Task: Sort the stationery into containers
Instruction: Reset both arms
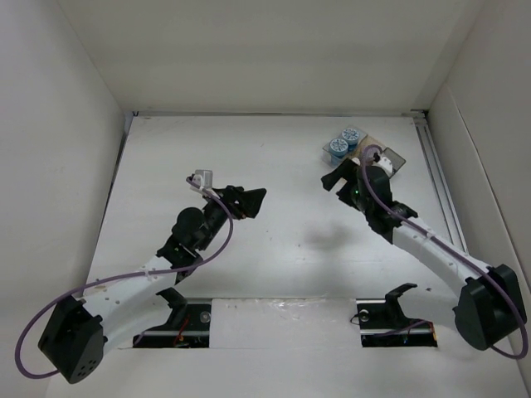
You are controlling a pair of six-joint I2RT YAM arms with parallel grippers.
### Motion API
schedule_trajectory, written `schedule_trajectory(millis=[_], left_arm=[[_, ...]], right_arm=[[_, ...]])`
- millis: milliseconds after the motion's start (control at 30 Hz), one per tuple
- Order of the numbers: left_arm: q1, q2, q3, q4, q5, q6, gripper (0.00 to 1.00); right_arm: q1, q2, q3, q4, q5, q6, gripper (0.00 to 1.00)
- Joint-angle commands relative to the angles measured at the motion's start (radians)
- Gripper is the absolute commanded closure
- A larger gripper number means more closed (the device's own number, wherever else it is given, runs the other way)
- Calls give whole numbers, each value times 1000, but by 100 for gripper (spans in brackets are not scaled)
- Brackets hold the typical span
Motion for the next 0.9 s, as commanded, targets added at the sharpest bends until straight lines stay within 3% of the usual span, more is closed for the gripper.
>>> schedule_trajectory(millis=[0,133,267,400,500,633,733,767,867], left_arm=[[1,11,13,8,-63,-22,2],[1,11,-7,28,-65,-22,2],[1,30,-7,37,-34,-11,2],[1,50,12,28,-34,-2,2],[1,50,13,28,-25,-2,4],[1,50,13,28,-25,-2,4],[1,59,13,28,-16,-2,4],[1,59,13,28,-16,-2,4],[1,68,13,28,-5,-2,4]], right_arm=[[56,29,-7,7,29,-18,0],[93,51,-17,7,61,-9,3],[118,69,-17,-2,109,-9,13],[118,69,-17,-2,118,0,85],[127,69,-17,-13,118,9,100],[136,46,-17,-25,153,9,100],[145,23,-17,-35,164,9,89],[145,23,-17,-35,164,9,75],[145,23,-17,-35,155,9,50]])
